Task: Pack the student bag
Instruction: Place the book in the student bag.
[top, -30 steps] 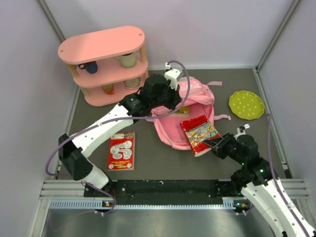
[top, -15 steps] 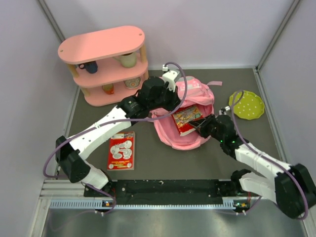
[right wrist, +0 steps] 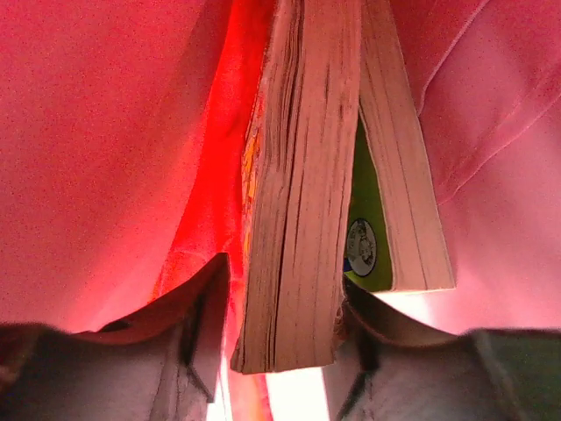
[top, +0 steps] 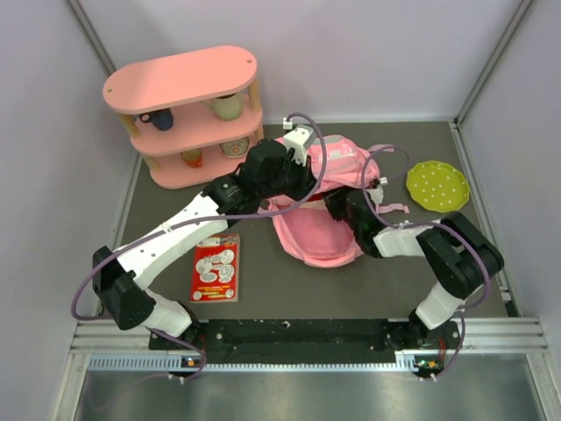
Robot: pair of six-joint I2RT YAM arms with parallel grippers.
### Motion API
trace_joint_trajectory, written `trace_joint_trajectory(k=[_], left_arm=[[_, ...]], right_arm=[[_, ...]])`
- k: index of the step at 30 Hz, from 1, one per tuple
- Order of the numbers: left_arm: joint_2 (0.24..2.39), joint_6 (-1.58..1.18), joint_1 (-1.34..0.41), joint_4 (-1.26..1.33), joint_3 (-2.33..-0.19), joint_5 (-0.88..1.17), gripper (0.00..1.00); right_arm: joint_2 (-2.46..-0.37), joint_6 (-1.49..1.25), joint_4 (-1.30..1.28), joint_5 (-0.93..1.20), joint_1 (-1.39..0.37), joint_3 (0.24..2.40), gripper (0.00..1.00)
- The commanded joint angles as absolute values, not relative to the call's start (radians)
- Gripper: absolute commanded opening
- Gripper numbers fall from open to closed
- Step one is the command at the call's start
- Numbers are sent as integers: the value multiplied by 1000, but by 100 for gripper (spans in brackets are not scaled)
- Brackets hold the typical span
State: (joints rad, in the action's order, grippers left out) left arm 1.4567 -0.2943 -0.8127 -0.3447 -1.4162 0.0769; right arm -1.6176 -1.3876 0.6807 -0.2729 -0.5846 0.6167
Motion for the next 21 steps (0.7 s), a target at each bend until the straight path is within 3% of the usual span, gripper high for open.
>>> trace_joint_trajectory(k=[1,2,4,9,11,12,14,15,18,21], left_arm=[[1367,-318,-816,-202,-1421,83,0],[1367,-318,-816,-204,-1419,81,0],[1365,-313,-816,-204,-1419,83,0],[1373,-307,-815,-199,-1417,92,0],[1374,-310,-816,-193,-1414,95,0],[1376,-311,-816,-192,-1414,98,0],[1379,-314,-815,-189,-1413,107,0],[1381,-316,-816,-187,-1413,113,0],[1379,-319,-816,-187,-1407,123,0],[1376,-322,-816,-189,-1401,130,0]], right_arm=[[-1634,-1449,850,-287,-604,606,51],[-1625,-1447,871,-273,-604,586,52],[-1582,-1407,853,-255,-604,539,72],[-1450,-1382,726,-242,-606,491,71],[-1434,-1396,735,-256,-607,470,64],[-1434,-1391,732,-256,-606,472,51],[-1454,-1393,685,-259,-606,492,38],[-1468,-1394,681,-256,-604,518,12],[-1543,-1396,704,-224,-600,578,0],[-1618,-1399,750,-203,-600,632,0]])
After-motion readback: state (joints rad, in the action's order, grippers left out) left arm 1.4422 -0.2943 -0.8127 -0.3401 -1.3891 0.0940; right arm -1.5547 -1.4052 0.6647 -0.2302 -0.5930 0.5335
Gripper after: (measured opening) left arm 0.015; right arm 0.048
